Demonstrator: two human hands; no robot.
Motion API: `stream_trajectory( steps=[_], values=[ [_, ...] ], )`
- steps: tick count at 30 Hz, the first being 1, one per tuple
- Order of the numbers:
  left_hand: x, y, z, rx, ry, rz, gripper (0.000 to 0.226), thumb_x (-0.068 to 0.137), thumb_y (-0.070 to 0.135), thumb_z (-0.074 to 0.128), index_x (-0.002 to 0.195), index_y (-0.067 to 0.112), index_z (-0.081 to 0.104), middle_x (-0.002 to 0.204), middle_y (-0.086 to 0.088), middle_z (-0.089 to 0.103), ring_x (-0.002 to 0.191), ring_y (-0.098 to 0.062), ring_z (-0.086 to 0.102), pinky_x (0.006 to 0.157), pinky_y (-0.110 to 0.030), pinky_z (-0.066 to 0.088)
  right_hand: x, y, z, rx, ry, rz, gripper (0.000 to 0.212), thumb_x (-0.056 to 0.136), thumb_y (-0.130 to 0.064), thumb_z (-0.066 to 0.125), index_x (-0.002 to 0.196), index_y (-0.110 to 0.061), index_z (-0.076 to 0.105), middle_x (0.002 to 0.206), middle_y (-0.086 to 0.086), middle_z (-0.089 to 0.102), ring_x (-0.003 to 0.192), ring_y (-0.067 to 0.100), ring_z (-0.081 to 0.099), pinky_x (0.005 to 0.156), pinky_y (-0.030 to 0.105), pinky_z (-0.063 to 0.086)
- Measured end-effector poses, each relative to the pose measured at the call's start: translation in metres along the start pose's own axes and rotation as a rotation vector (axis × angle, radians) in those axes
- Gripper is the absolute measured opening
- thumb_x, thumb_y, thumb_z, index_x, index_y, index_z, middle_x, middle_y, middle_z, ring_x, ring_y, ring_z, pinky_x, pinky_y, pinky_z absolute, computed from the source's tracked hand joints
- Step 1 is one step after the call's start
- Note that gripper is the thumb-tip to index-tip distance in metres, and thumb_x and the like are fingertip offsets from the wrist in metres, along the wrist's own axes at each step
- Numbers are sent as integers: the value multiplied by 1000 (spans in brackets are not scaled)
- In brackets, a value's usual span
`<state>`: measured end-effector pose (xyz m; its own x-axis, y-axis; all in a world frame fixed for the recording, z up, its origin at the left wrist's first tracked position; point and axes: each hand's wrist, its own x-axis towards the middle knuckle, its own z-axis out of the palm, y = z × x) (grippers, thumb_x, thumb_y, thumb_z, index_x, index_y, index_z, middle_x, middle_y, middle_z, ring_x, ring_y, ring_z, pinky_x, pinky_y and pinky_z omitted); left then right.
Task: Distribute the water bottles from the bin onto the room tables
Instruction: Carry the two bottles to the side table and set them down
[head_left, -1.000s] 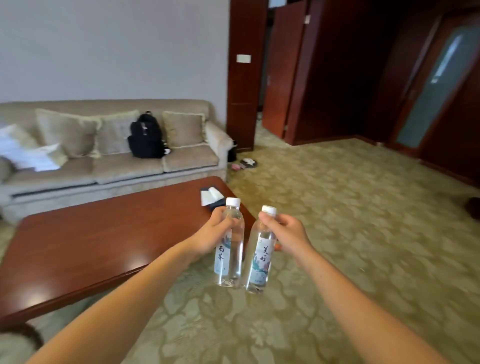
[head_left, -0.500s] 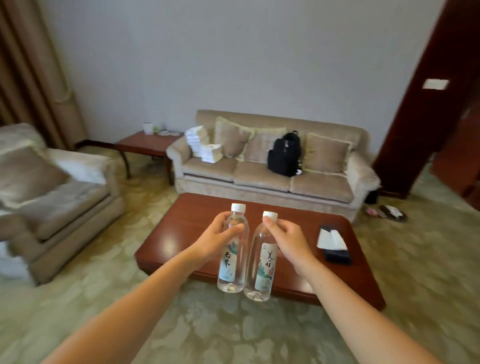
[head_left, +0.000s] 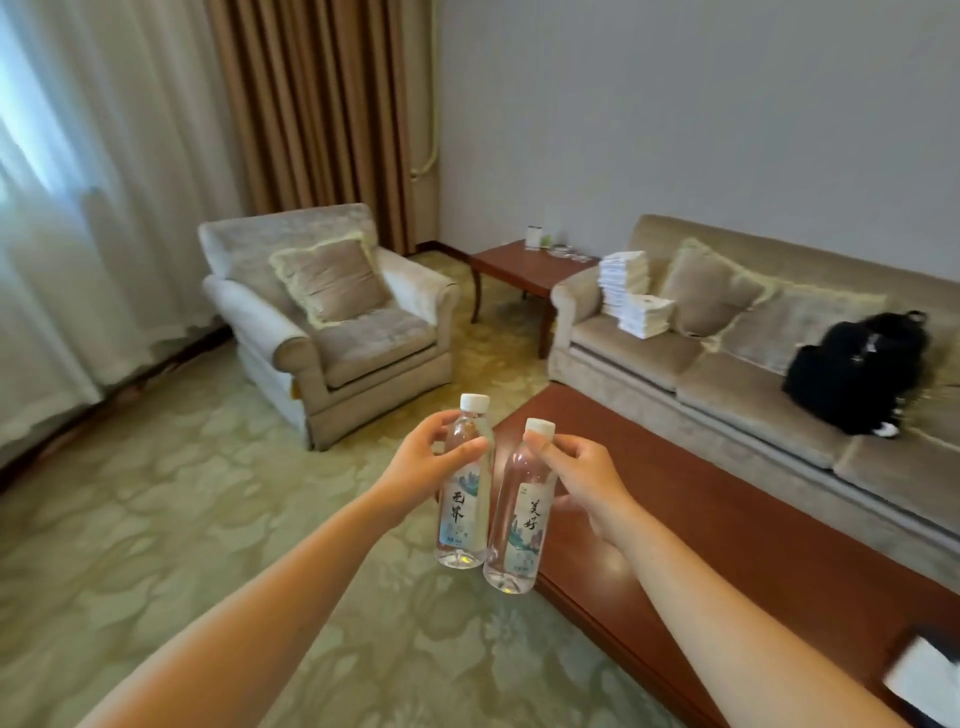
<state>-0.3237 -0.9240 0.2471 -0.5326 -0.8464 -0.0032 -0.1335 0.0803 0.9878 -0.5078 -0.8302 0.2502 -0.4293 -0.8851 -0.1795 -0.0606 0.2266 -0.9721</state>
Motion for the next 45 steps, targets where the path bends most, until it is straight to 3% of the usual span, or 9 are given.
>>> stream_trajectory(
  steps=[9, 14, 17, 22, 29, 31, 34, 41, 45],
  values=[
    [86, -33, -95, -15, 145, -105, 61, 68, 43, 81, 122, 27, 59, 113, -1, 66, 100, -17, 69, 83, -40, 60, 127, -20, 76, 83, -204, 90, 63, 60, -43, 85, 111, -10, 69, 101, 7, 77, 94, 18, 74, 64, 35, 61],
    [180, -44, -164, 12, 135, -143, 53, 67, 36, 86, 111, 26, 58, 106, 1, 69, 94, -15, 70, 76, -35, 61, 220, -44, 130, 94, -196, 90, 75, 48, -47, 89, 110, -8, 68, 105, 13, 75, 94, 26, 74, 87, 49, 59],
    [239, -45, -202, 7, 116, -160, 55, 65, 34, 88, 109, 21, 59, 102, -1, 69, 86, -13, 68, 69, -29, 58, 276, -61, 156, 114, -146, 85, 66, 54, -42, 90, 105, -7, 67, 103, 16, 75, 87, 27, 72, 78, 39, 59],
    [335, -50, -253, 45, 64, -157, 74, 49, 45, 91, 110, 19, 59, 108, -4, 70, 100, -21, 68, 87, -39, 58, 362, -84, 187, 137, -58, 87, 46, 71, -27, 88, 105, -6, 66, 88, 10, 75, 65, 12, 73, 53, 26, 59],
    [479, -70, -284, 34, 2, -153, 80, 41, 51, 94, 106, 19, 60, 105, -3, 71, 99, -18, 69, 81, -32, 59, 497, -105, 207, 93, -6, 80, 43, 71, -30, 88, 102, -8, 68, 89, 8, 76, 62, 9, 72, 52, 25, 56],
    [525, -70, -288, 43, 3, -127, 61, 54, 37, 93, 102, 19, 59, 97, 3, 68, 88, -7, 68, 66, -14, 52, 544, -112, 210, 78, 5, 69, 42, 71, -31, 88, 101, -8, 69, 89, 7, 76, 62, 8, 71, 52, 24, 56],
    [597, -70, -294, 15, 29, -111, 45, 69, 11, 84, 106, 8, 58, 91, 3, 63, 66, 7, 64, 54, -7, 46, 619, -129, 212, 54, 2, 52, 42, 71, -32, 88, 101, -9, 70, 88, 5, 77, 63, 9, 73, 52, 24, 56],
    [757, -68, -328, 56, 90, -106, 57, 54, 42, 89, 101, 24, 60, 101, 7, 65, 98, -13, 64, 73, -24, 51, 778, -175, 216, 55, -10, 32, 41, 73, -33, 86, 101, -7, 70, 72, 0, 71, 53, 4, 67, 50, 21, 53],
    [838, -75, -342, 61, 72, -118, 58, 58, 41, 89, 105, 21, 61, 104, 3, 66, 94, -13, 64, 63, -19, 49, 858, -190, 222, 30, 3, 34, 38, 74, -36, 85, 98, -9, 72, 76, 1, 74, 57, 7, 70, 50, 20, 53]
  ],
)
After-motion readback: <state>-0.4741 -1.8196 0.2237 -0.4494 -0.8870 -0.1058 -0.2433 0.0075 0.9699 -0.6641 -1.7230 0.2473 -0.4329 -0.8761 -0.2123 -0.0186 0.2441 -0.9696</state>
